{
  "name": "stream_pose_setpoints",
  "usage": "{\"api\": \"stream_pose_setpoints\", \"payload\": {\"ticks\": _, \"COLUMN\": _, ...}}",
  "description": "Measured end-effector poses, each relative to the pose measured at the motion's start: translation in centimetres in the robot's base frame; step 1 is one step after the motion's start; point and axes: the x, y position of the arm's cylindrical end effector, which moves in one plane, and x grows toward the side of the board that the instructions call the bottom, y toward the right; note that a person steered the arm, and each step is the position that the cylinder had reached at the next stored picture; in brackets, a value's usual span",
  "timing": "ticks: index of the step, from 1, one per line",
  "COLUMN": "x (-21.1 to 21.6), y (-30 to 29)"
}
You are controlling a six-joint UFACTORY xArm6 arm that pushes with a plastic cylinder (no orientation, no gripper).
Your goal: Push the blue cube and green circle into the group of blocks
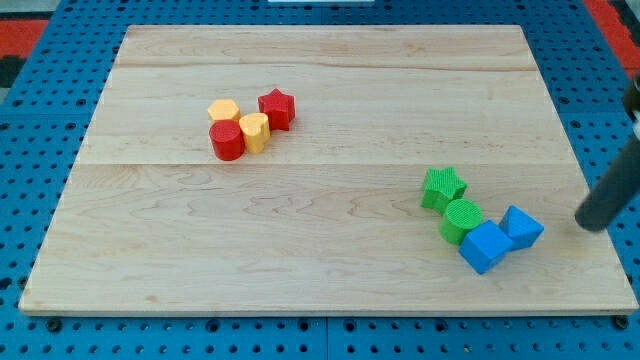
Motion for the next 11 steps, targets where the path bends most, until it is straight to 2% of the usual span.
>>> {"api": "stream_pose_setpoints", "payload": {"ticks": 1, "x": 4.3, "y": -0.9}}
{"api": "stream_pose_setpoints", "payload": {"ticks": 2, "x": 4.2, "y": -6.8}}
{"api": "stream_pose_setpoints", "payload": {"ticks": 3, "x": 3.1, "y": -12.6}}
{"api": "stream_pose_setpoints", "payload": {"ticks": 5, "x": -3.5, "y": -14.4}}
{"api": "stream_pose_setpoints", "payload": {"ticks": 7, "x": -3.9, "y": -22.1}}
{"api": "stream_pose_setpoints", "payload": {"ticks": 9, "x": -6.1, "y": -23.2}}
{"api": "stream_pose_setpoints", "payload": {"ticks": 11, "x": -11.0, "y": -25.4}}
